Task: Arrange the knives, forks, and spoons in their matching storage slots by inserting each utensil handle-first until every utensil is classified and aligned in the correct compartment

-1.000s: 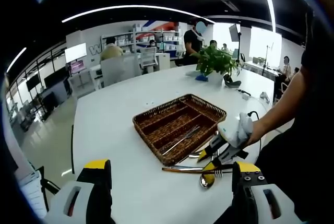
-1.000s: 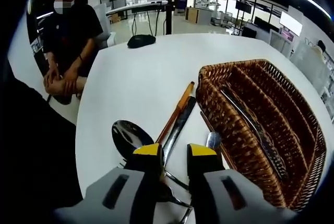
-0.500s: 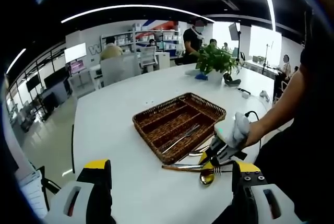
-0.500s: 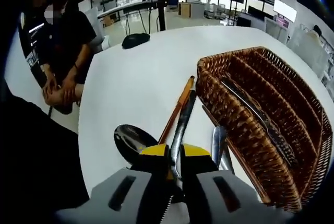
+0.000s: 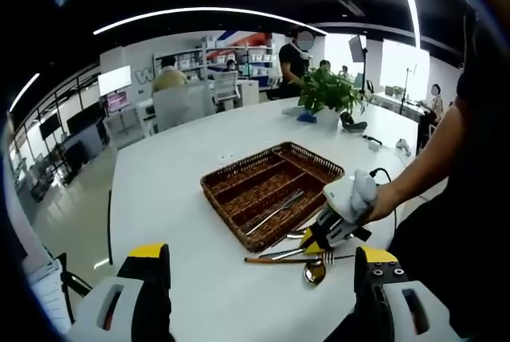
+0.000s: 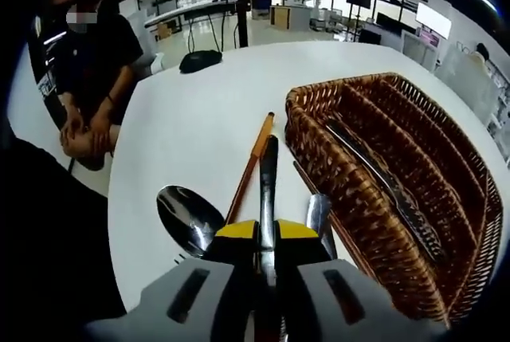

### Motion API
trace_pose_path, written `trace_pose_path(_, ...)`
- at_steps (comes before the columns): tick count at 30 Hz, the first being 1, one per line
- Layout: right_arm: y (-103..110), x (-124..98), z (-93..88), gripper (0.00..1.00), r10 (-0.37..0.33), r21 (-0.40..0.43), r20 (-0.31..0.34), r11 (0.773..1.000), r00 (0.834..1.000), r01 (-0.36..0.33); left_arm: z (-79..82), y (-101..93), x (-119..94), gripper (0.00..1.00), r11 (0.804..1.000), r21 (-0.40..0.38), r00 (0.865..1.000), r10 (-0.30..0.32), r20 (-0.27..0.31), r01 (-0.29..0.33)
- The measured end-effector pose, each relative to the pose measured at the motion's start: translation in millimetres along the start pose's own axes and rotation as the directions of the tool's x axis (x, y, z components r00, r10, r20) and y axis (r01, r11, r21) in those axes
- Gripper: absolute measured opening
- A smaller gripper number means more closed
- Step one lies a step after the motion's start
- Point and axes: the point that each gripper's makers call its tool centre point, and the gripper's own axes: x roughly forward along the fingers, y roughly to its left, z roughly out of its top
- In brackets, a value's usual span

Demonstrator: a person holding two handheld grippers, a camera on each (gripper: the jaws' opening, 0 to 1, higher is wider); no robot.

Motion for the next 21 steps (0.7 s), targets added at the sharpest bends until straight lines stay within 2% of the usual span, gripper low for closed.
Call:
trace_pose_path(7,-5,-9,0.5,0.04,0.001,0.025,0.012,1.0,1.0,-0.002,-1.9,0.7,1,1.0,1.0,-0.009,1.0,0.001,0.001,-0.001)
trace_pose_path(12,-4,-19,4.7,0.04,0.018,-0.022,0.034,1.0,0.999,-0.017,-2.0,-2.5,8,1.0,1.0,-0.025,1.0,-0.016,0.006,0.016)
trace_pose_path(14,-5,-21,2.5,0.03,0.012,-0.046,0.026,0.999,1.0,-0.011,-1.8,-4.3,12,1.0,0.999,-0.033,1.0,-0.025,0.01,0.026)
trace_pose_path(21,-10,-27,-7.9,0.04,0.008,-0.04,-0.002,0.999,1.0,-0.008,0.4,-10.3,22,1.0,0.998,-0.034,0.999,-0.048,0.014,0.048)
